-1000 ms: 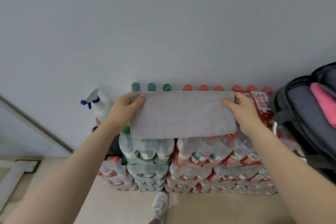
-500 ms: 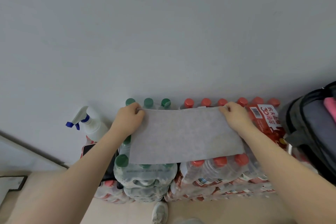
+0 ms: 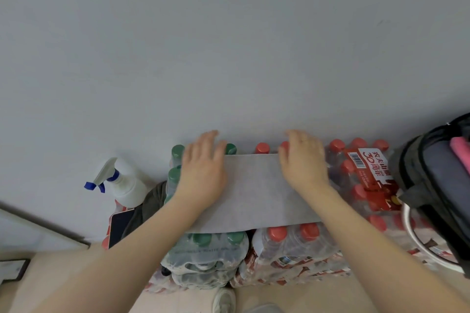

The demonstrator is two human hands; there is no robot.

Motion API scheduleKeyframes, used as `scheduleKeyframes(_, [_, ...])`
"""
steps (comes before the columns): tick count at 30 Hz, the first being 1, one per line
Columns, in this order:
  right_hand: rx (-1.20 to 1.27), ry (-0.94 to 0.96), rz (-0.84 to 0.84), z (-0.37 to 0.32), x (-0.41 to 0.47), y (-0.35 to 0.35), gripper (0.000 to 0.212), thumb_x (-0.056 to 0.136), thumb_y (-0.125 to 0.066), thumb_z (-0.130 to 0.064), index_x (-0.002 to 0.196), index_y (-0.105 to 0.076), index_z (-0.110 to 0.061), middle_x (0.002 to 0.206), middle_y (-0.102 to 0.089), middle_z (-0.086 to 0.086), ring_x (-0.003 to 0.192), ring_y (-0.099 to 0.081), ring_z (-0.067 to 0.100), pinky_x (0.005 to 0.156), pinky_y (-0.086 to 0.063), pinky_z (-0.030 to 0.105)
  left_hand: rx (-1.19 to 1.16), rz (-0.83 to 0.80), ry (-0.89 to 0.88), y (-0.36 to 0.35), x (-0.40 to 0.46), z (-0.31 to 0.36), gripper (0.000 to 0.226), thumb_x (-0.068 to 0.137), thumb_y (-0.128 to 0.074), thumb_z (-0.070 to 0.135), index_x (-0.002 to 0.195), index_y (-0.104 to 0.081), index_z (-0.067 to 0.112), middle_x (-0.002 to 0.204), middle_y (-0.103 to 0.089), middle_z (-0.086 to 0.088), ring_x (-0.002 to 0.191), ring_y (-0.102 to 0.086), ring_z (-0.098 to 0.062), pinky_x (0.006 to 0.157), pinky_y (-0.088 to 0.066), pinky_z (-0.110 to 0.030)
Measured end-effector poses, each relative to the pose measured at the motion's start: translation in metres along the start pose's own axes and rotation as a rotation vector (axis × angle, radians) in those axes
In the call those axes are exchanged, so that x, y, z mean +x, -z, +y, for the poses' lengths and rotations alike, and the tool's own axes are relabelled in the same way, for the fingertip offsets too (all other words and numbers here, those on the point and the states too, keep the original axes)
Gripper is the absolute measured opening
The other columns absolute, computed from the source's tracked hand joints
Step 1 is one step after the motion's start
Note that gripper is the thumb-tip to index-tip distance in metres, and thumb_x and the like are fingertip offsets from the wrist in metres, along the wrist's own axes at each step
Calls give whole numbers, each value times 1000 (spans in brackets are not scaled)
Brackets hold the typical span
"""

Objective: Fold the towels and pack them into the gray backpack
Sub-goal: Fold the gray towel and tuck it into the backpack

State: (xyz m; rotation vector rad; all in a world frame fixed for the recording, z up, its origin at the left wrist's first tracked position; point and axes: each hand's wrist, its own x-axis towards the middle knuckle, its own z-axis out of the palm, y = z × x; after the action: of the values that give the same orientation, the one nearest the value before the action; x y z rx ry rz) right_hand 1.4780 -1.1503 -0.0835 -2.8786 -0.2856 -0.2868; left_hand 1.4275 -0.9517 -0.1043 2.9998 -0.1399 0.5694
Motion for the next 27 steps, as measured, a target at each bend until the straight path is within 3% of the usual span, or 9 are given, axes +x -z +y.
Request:
scheduleKeyframes(3, [116, 334, -136, -36, -15, -16, 47, 92, -37, -25, 131, -46, -1, 139, -46, 18, 129, -43, 32, 110, -29, 42, -177, -216, -138, -9, -4, 22, 58, 77, -29, 24, 122, -55, -2, 132, -52, -20, 123, -51, -35, 101, -38, -45])
scheduleKeyframes(5, [105, 348, -358, -39, -24, -27, 55, 97, -27, -34, 146, -21, -9, 155, -20, 7, 143, -17, 20, 117, -9, 32, -200, -345, -91, -14, -7, 23, 78, 79, -8, 41, 141, -29, -2, 151, -26, -18, 141, -23, -28, 114, -10, -32])
scheduleKeyframes(7, [1, 330, -414, -29, -29, -36, 73, 85, -3, -54, 148, -10, -18, 158, -7, -1, 145, -3, 13, 116, 1, 30, -162, -436, -17, -18, -13, 14, 94, 69, 10, 55, 147, -7, 6, 157, -3, -9, 145, -2, -19, 111, 8, -25])
scheduleKeyframes(9, [-40, 310, -419, -16, -28, -37, 89, 69, 9, -61, 149, -7, -24, 158, -1, -5, 145, 2, 11, 115, 4, 31, -114, -438, -13, -18, -17, 6, 101, 67, 13, 68, 148, -3, 11, 158, -1, -5, 145, 1, -16, 109, 11, -23])
scheduleKeyframes(13, [-62, 181, -418, 16, -27, -29, 86, 70, 9, -65, 148, -1, -29, 158, 3, -6, 145, 4, 11, 116, 5, 32, -69, -447, 38, -15, -22, -2, 121, 52, 29, 80, 148, -1, 12, 158, 0, -6, 145, 1, -19, 113, 8, -29])
scheduleKeyframes(17, [-51, -41, -421, 55, -28, -22, 60, 97, -16, -49, 149, -1, -23, 158, 2, -3, 145, 1, 14, 118, -1, 38, -57, -458, 127, -11, -23, 2, 113, 58, 10, 80, 148, 0, 11, 157, 2, -9, 145, 0, -24, 116, 3, -36])
scheduleKeyframes(22, [209, -291, -341, 68, -35, -13, 60, 98, -32, -37, 146, -17, -4, 153, -21, 14, 141, -22, 28, 113, -23, 42, -39, -441, 146, -11, -21, 3, 111, 59, 8, 77, 148, 0, 10, 157, 2, -10, 145, 0, -23, 116, 2, -36])
scheduleKeyframes(25, [234, -387, -178, 61, -42, -7, 43, 95, -43, -31, 130, -42, -6, 134, -46, 17, 123, -42, 34, 99, -37, 43, -87, -419, 64, -8, -21, 12, 110, 61, 9, 79, 148, 0, 12, 157, 5, -6, 145, 5, -20, 116, 5, -33])
scheduleKeyframes(27, [219, -440, -140, 58, -44, -3, 35, 93, -47, -31, 118, -48, -7, 119, -56, 15, 111, -50, 34, 90, -41, 42, -157, -426, -48, -6, -20, 24, 101, 69, 5, 77, 149, -1, 14, 157, 6, -4, 145, 7, -18, 115, 7, -30])
